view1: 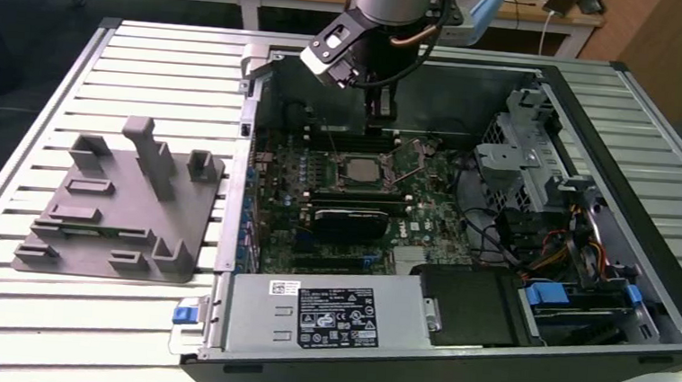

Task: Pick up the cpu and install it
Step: 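Place the cpu into insertion slot, then close the cpu cover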

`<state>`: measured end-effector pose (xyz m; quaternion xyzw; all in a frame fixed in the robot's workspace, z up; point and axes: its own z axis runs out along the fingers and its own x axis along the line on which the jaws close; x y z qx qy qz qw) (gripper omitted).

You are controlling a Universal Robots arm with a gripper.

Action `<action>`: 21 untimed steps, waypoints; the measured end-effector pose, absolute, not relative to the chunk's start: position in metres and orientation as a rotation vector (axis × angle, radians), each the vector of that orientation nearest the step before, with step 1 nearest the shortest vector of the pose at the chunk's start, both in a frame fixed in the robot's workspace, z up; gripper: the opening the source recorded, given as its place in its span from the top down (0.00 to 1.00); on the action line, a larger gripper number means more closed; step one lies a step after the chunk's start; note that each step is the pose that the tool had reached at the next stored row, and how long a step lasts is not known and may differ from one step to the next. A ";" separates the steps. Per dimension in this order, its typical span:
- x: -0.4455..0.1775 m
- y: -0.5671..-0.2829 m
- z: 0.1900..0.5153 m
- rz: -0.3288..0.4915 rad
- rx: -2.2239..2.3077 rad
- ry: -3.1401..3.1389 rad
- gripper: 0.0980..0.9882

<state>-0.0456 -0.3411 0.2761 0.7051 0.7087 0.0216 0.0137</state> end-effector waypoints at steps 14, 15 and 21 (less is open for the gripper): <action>-0.045 -0.341 0.276 0.068 2.196 2.207 0.99; -0.042 -0.341 0.275 0.068 2.197 2.208 0.99; -0.026 -0.341 0.276 0.064 2.198 2.209 0.99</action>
